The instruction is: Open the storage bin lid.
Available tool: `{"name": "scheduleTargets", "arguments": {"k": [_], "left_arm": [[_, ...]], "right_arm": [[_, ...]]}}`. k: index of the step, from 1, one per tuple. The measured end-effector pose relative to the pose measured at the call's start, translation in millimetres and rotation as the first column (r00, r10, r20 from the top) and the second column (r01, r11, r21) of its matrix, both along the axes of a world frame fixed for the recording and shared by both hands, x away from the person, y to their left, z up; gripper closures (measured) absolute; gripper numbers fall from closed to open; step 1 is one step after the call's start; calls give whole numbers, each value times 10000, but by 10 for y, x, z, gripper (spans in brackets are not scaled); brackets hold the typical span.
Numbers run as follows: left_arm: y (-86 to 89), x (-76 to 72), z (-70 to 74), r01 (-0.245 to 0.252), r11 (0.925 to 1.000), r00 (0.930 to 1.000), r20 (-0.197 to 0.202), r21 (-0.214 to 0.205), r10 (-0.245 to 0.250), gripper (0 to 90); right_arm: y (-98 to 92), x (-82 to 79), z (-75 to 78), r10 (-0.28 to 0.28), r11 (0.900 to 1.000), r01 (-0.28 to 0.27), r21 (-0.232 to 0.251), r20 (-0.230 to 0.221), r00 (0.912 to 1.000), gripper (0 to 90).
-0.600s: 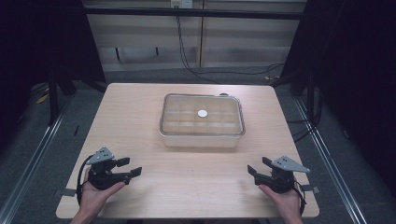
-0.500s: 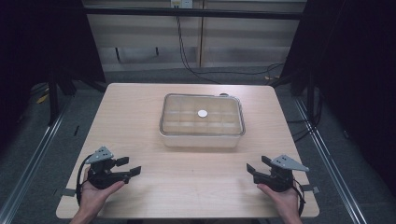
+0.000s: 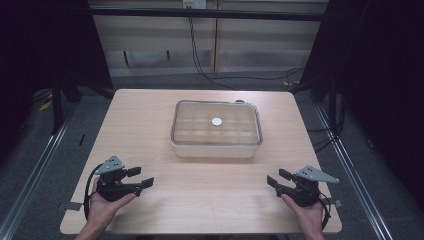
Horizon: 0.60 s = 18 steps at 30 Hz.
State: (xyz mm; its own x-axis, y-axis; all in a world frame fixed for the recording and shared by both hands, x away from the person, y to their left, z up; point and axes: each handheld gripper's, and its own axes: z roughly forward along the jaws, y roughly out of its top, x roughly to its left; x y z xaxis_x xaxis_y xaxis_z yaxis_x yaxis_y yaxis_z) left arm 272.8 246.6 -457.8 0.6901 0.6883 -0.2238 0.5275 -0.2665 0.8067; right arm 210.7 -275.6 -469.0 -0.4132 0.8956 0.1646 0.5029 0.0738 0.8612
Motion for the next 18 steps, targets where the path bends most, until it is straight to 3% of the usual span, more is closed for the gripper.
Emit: {"name": "scheduleTargets", "arguments": {"k": [1,3,4,6,9,11,16,18], "left_arm": [[1,1,2,-3,10000,10000,-15,3,3,315],[-5,7,-3,-22,10000,10000,-55,-19,22,315],[-6,14,-3,-12,10000,9999,-104,-77,11,316],[-17,28,8,49,9995,9998,-195,-319,-55,316],[-48,40,47,127,9993,9999,-66,-361,-129,316],[-81,38,71,158,9997,9998,111,-190,-156,314],[-160,73,115,297,9995,9995,146,-116,-295,319],[-182,96,120,346,9993,9993,134,-124,-345,321]], "right_arm": [[-6,0,28,212,9993,-210,315,-56,9998,425],[-1,2,44,312,9990,-311,325,-39,9995,420],[14,8,65,281,9994,-281,221,1,9996,408],[46,64,75,62,9999,-69,-151,-443,9990,409],[68,87,59,363,9993,-365,-16,-536,9979,409],[100,86,67,561,9982,-569,-183,-433,9975,412],[128,104,155,833,9965,-834,-12,-422,9956,433],[143,133,198,660,9978,-663,-76,-297,9974,423]]}}
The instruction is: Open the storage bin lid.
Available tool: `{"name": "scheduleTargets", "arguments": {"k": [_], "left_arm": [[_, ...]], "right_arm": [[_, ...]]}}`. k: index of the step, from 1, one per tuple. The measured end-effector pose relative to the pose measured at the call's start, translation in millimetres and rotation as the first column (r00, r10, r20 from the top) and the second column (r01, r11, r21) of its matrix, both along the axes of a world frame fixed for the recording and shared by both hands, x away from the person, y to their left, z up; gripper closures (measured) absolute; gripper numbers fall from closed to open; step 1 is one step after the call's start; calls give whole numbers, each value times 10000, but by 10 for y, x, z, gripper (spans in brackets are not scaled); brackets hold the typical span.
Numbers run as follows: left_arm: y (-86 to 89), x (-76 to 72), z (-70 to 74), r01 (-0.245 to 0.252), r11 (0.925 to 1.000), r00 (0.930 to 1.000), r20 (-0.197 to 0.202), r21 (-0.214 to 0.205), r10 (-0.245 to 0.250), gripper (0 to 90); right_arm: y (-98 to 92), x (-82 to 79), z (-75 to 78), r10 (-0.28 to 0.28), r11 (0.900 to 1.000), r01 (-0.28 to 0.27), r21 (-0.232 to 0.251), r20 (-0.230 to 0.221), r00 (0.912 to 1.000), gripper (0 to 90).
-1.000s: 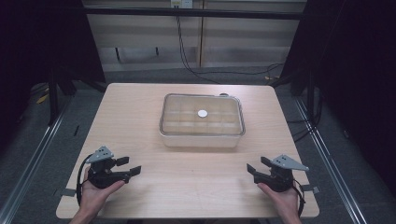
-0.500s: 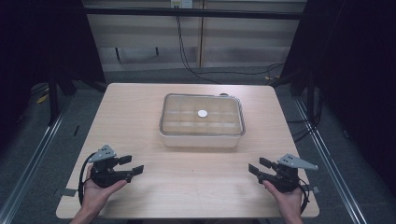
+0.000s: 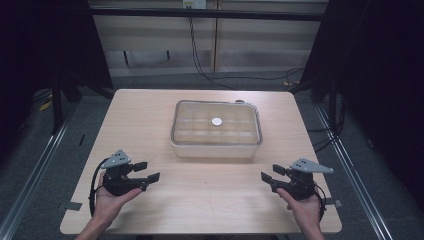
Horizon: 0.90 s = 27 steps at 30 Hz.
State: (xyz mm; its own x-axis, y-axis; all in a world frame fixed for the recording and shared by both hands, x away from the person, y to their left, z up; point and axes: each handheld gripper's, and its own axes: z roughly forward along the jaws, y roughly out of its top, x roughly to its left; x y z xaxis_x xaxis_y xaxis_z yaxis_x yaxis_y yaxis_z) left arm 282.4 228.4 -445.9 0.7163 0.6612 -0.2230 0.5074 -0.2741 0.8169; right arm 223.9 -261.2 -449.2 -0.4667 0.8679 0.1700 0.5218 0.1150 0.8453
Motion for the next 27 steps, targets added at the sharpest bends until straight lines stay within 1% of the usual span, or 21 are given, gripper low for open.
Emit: {"name": "scheduleTargets", "arguments": {"k": [1,4,6,9,13,15,17,18,20,22,23,24,26,27], "left_arm": [[-14,11,0,-25,10000,10000,-9,50,25,322],[-47,39,19,71,9994,9999,86,330,-74,322],[-60,60,40,82,9994,9999,96,345,-85,323],[-88,100,80,-49,9990,9998,214,447,39,336],[-142,167,115,42,9981,9995,310,607,-61,342],[-152,182,122,34,9980,9994,344,627,-56,342],[-165,219,133,69,9985,9994,338,548,-87,346],[-178,242,137,36,9986,9996,273,527,-50,347],[-193,291,150,116,9985,9997,190,531,-126,346],[-209,333,178,76,9982,9996,249,596,-91,343],[-219,349,183,43,9987,9996,280,503,-57,341],[-226,376,196,46,9984,9996,264,567,-61,339],[-246,421,209,-37,9985,9996,274,540,22,329],[-255,439,207,-76,9986,9995,310,520,60,329]], "right_arm": [[9,47,33,0,10000,0,81,17,10000,422],[20,93,57,61,10000,-62,66,36,10000,410],[35,162,82,253,9997,-253,55,-63,9997,409],[47,198,108,299,9995,-299,72,-71,9995,403],[40,252,189,327,9994,-329,132,144,9994,397],[38,266,205,301,9994,-304,144,173,9994,394],[32,301,227,335,9993,-339,152,226,9992,387],[30,324,233,372,9992,-375,157,204,9991,382],[33,379,241,460,9988,-462,187,104,9989,368],[38,430,243,514,9985,-514,191,1,9987,352],[42,454,245,495,9986,-494,189,-30,9988,347],[45,472,250,498,9986,-496,177,-86,9987,344],[49,553,269,507,9986,-503,184,-237,9984,327],[49,553,269,507,9986,-503,184,-237,9984,327]]}}
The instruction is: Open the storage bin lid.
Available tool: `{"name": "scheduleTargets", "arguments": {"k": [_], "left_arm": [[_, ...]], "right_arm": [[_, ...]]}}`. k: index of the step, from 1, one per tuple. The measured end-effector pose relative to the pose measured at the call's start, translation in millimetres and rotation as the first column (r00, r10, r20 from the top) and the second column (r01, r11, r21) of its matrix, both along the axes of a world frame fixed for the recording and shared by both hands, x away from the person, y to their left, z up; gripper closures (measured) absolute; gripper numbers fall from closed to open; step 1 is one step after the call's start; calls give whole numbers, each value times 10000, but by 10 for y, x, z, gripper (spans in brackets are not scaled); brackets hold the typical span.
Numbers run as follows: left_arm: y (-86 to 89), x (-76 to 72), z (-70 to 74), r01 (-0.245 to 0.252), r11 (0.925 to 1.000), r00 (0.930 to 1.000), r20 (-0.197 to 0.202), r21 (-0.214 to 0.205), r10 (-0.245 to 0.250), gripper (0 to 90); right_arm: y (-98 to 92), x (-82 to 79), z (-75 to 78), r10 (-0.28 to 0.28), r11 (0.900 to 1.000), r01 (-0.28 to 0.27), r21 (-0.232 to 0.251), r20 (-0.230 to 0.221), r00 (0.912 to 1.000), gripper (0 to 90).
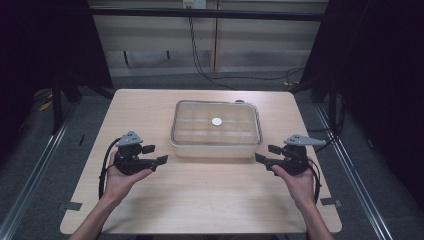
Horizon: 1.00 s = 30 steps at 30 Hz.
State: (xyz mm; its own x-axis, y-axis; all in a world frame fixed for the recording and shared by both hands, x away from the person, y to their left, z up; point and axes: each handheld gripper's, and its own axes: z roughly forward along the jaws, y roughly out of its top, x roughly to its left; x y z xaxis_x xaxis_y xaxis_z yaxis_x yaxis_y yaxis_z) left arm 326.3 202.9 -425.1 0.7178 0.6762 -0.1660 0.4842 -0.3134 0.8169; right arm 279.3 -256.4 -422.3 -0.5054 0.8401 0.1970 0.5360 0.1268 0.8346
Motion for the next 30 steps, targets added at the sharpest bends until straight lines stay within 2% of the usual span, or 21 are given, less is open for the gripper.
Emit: {"name": "scheduleTargets", "arguments": {"k": [8,10,11,13,14,16,18,21,25,27,30], "left_arm": [[-63,152,-50,9,9998,9997,-257,208,-3,318],[-84,177,-21,34,9992,9999,-99,388,-30,318],[-95,193,1,100,9994,9999,-29,339,-99,318],[-114,223,38,385,9986,9992,-98,361,-382,318],[-130,238,56,459,9982,9989,-150,394,-453,321],[-143,272,93,417,9971,9991,-35,630,-416,322],[-149,318,115,417,9976,9990,-163,546,-409,322],[-172,400,126,164,9988,9995,-282,461,-151,328],[-223,510,114,208,9983,9979,-627,542,-173,327],[-233,552,108,149,9986,9976,-683,502,-114,323],[-245,621,111,110,9978,9972,-750,657,-61,314]], "right_arm": [[0,216,47,177,9997,-182,-149,-300,9994,331],[8,274,44,234,9993,-244,-272,-373,9990,332],[13,302,44,241,9990,-257,-366,-440,9987,332],[16,355,51,164,9986,-189,-500,-491,9987,331],[3,402,72,89,9985,-108,-528,-364,9993,324],[-7,428,84,79,9988,-97,-485,-373,9993,317],[-26,491,99,86,9989,-104,-466,-371,9993,307],[-31,559,99,104,9986,-130,-504,-507,9987,293],[-22,654,83,117,9978,-163,-635,-720,9973,277],[-22,693,79,212,9975,-263,-661,-773,9968,302],[-18,751,70,207,9967,-274,-761,-871,9960,288]]}}
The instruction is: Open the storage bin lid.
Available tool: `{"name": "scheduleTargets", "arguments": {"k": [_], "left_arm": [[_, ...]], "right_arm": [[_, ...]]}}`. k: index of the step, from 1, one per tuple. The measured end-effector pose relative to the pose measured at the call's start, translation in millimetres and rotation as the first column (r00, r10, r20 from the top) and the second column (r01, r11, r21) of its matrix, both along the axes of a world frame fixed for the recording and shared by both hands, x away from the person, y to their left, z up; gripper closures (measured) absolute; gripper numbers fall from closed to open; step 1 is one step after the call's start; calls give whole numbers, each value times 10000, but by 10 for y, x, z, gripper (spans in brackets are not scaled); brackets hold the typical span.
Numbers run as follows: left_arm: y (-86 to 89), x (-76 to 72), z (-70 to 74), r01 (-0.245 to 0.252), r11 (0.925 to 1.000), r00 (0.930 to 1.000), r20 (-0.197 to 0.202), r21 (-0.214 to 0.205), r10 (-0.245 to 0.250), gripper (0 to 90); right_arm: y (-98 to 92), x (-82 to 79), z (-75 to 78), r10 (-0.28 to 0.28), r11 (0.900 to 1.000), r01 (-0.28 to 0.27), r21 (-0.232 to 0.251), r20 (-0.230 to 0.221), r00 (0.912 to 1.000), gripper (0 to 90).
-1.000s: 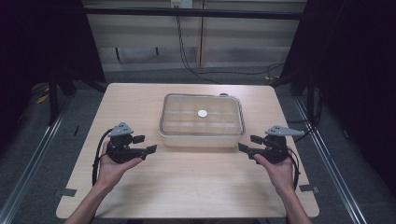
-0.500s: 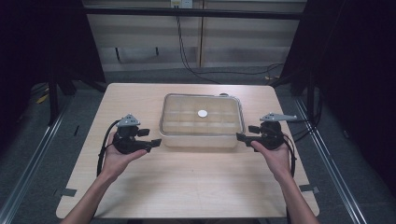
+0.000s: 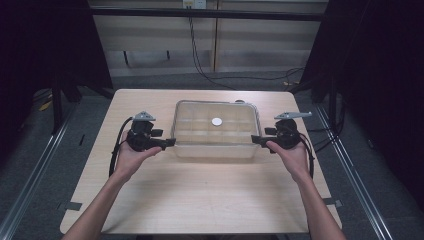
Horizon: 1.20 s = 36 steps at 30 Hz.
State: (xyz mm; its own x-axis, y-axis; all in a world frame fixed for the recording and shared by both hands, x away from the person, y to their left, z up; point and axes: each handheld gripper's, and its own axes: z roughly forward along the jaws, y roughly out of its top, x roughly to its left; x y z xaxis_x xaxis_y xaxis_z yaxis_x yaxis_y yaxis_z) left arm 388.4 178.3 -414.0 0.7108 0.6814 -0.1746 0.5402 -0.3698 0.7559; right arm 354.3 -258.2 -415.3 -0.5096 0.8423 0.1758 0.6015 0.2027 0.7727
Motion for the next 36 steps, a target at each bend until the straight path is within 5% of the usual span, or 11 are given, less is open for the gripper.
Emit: {"name": "scheduleTargets", "arguments": {"k": [6,9,16,36], "left_arm": [[5,151,17,-385,9992,9990,-247,-133,381,322],[-39,195,2,-377,9981,9993,-43,488,380,319],[-92,295,-103,-365,9989,9988,-330,307,375,290],[-240,424,-244,-13,10000,9978,-664,89,19,247]], "right_arm": [[-1,128,21,22,10000,-21,61,-276,9996,345],[6,188,18,48,10000,-47,52,-375,9993,316],[60,320,-55,-408,9986,376,-376,-875,9953,226],[143,530,-240,-489,9988,472,-137,-1814,9822,128]]}}
